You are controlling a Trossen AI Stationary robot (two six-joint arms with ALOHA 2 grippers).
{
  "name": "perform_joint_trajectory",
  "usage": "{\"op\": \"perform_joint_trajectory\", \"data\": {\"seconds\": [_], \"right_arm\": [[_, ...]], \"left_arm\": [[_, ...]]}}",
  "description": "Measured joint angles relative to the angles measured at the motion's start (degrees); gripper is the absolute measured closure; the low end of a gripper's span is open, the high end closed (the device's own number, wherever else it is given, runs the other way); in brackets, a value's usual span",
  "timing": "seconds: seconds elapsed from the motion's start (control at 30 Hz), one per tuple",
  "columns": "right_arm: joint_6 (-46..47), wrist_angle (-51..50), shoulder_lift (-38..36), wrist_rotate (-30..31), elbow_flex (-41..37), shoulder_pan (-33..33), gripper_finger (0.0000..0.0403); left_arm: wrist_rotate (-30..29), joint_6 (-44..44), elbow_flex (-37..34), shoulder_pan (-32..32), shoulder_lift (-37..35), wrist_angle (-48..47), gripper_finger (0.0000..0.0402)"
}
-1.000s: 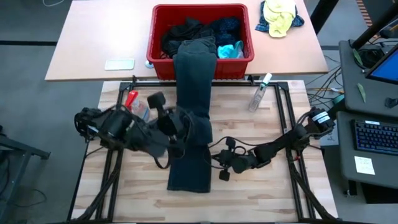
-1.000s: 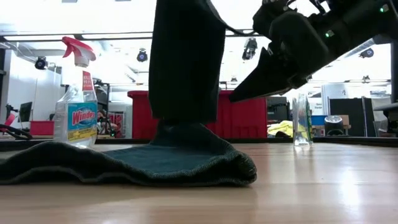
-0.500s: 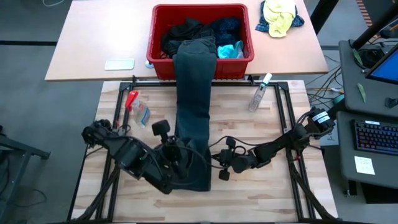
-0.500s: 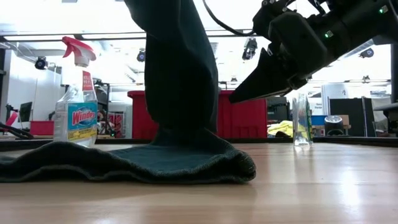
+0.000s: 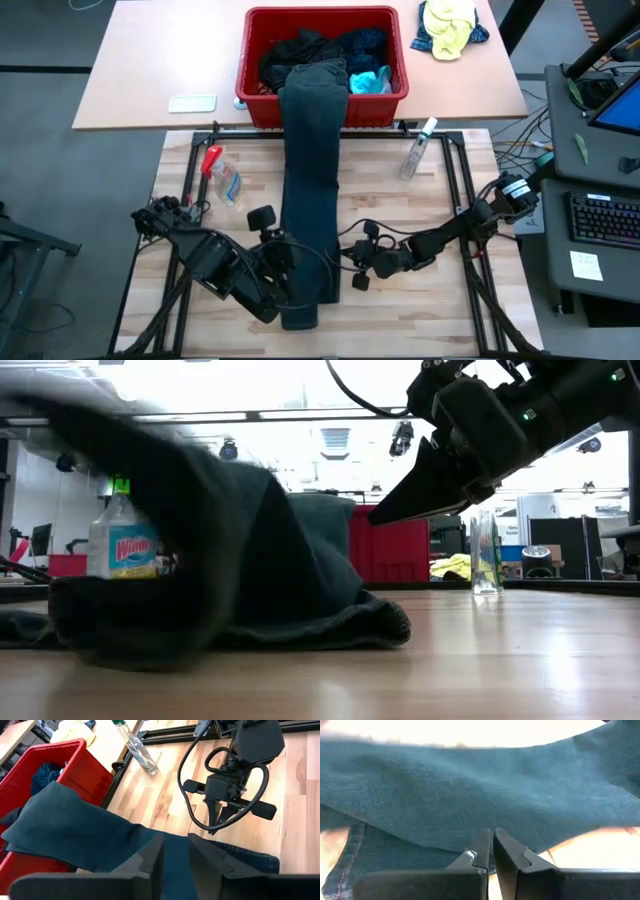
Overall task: Fold Laundry from Bin
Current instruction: Fold the blue pants
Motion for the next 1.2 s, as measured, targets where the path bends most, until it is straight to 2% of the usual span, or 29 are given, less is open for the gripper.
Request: {"op": "perform_joint_trajectory", "data": {"seconds": [0.2, 0.4, 0.57, 0.73, 0.87, 1.03, 1.1, 1.2], "right_arm": [[0.06, -0.02, 0.00, -0.01, 0.00, 0.09, 0.0390], [0.07, -0.04, 0.00, -0.02, 0.00, 0.09, 0.0390], [0.07, -0.02, 0.00, -0.04, 0.00, 0.09, 0.0390], [0.07, -0.02, 0.00, -0.15, 0.00, 0.11, 0.0390], [0.07, 0.02, 0.00, -0.20, -0.02, 0.09, 0.0390], [0.07, 0.39, 0.00, -0.20, -0.03, 0.09, 0.0390], [0.07, 0.42, 0.00, -0.17, -0.02, 0.09, 0.0390], [0.06, 0.42, 0.00, -0.16, -0.03, 0.09, 0.0390]], "left_arm": [[0.04, 1.19, 0.00, -0.04, 0.00, 0.00, 0.0294], [2.65, 5.50, -2.35, 0.19, -0.05, 0.07, 0.0279], [2.82, 6.25, -12.01, 0.28, -2.35, 0.11, 0.0278], [4.83, -0.86, -27.06, 0.96, -9.34, 1.24, 0.0280], [8.24, -1.49, -39.53, 1.07, -16.51, 12.43, 0.0288], [15.17, 4.76, -55.32, 2.10, -25.12, 36.01, 0.0299], [16.32, 6.56, -61.11, 2.88, -27.47, 44.91, 0.0305], [16.59, 6.54, -68.01, 4.47, -29.31, 53.35, 0.0311]]}}
